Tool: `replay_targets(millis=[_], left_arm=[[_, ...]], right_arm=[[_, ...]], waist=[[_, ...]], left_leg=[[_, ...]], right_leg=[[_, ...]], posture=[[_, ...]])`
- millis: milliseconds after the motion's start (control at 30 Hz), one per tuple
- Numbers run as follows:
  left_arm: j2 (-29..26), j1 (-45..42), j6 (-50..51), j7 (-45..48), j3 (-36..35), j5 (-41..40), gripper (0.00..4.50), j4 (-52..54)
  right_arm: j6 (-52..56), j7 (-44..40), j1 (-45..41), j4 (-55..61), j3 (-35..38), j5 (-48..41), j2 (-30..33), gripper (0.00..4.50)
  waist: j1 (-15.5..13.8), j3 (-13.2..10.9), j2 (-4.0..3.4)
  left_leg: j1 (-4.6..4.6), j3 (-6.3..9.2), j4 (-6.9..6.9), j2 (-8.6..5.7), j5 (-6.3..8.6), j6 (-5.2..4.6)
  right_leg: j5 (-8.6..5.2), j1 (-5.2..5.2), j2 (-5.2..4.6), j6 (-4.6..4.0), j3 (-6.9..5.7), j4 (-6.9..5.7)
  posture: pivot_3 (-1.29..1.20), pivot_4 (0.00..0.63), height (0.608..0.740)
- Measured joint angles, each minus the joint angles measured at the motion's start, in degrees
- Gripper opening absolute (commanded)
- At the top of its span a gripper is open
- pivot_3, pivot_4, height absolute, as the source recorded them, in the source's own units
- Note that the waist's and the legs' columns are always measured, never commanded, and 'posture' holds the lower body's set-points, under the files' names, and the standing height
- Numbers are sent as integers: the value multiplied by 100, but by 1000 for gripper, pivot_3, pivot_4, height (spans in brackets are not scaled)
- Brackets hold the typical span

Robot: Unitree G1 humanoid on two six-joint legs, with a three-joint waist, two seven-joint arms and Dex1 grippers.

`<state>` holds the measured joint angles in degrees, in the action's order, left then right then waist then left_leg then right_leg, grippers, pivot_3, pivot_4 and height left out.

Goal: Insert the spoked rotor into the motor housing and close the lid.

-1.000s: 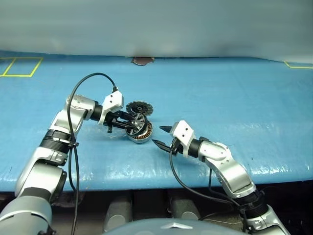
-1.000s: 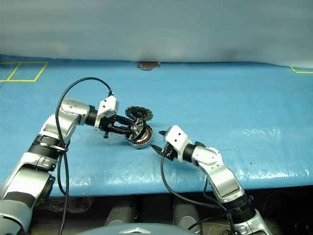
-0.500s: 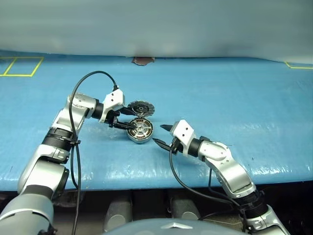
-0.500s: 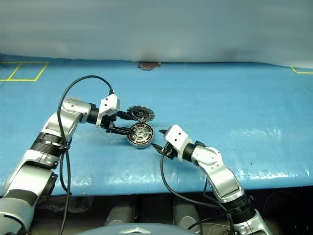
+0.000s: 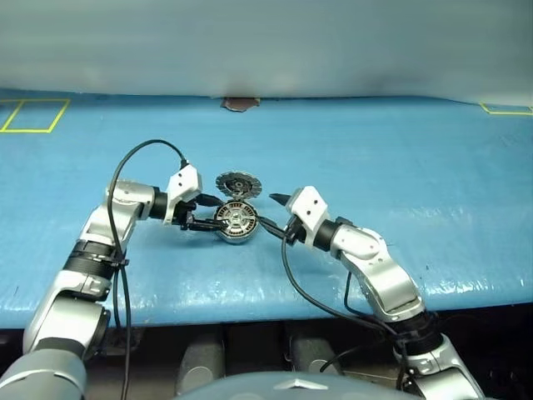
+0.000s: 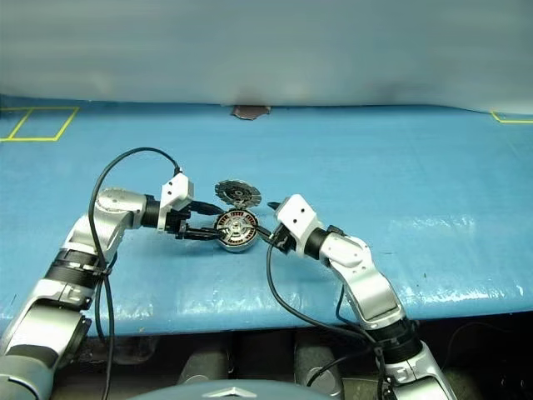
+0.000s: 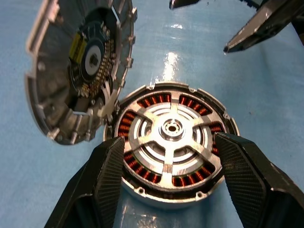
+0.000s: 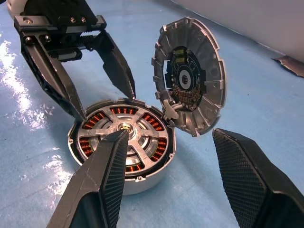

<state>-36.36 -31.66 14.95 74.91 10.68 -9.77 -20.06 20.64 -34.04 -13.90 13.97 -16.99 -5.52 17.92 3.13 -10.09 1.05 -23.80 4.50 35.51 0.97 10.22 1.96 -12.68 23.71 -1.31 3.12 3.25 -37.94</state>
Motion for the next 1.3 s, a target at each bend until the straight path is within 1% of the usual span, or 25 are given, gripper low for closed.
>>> replay_targets(millis=[33, 133, 367, 800, 1000, 1100, 1200, 1300], left_arm=[[-32, 123, 31, -61, -107, -42, 3260, 105], [-65, 360, 134, -257, -288, -139, 3302, 342], [-99, 747, 395, -590, -423, -269, 3302, 743], [-101, 846, 641, -776, -522, -408, 3302, 948], [-89, 829, 657, -843, -506, -412, 3302, 948], [-87, 825, 661, -860, -507, -416, 3302, 947], [-79, 825, 684, -860, -508, -439, 3302, 947], [-27, 825, 714, -854, -509, -496, 3302, 947]], right_arm=[[24, -38, -84, -106, -81, 7, -55, 2981], [87, -110, -303, -409, -259, 19, -273, 2341], [73, -141, -561, -940, -408, 62, -602, 18], [-191, -171, -703, -1810, -445, 76, -958, 18], [-323, 34, -669, -1771, -474, 262, -937, 18], [-233, 50, -499, -1325, -486, 351, -701, 18], [8, -91, -438, -282, -473, 367, -304, 18], [240, -107, -616, 644, -308, 277, -179, 18]], waist=[[1, 0, 0], [2, 0, 0], [-18, 0, 0], [35, 0, -1], [41, 0, -1], [15, 0, -1], [16, -1, -2], [44, -1, -2]], left_leg=[[0, -1, 0, 0, 0, 0], [1, -1, 0, 0, 0, 0], [1, 0, 1, -1, 0, 0], [13, -1, 0, 0, 0, 0], [14, -1, 1, 0, 0, 1], [4, 0, 1, -3, 0, 0], [-4, 1, 0, -5, 0, 0], [2, 0, -2, 1, 0, 0]], right_leg=[[0, 0, -1, 0, 0, 0], [0, -1, -1, 0, 1, 0], [1, -2, -2, 1, 0, 0], [1, -10, -1, 1, 1, -1], [1, -10, -1, 1, 1, -5], [1, -4, -4, 1, 1, -2], [3, 4, -5, 5, 1, 0], [2, 3, 0, 3, 1, -3]], posture=[[0, 150, 740], [0, 150, 740], [0, 150, 740], [0, 150, 740], [0, 150, 740], [0, 150, 740], [0, 150, 740], [0, 150, 740]])
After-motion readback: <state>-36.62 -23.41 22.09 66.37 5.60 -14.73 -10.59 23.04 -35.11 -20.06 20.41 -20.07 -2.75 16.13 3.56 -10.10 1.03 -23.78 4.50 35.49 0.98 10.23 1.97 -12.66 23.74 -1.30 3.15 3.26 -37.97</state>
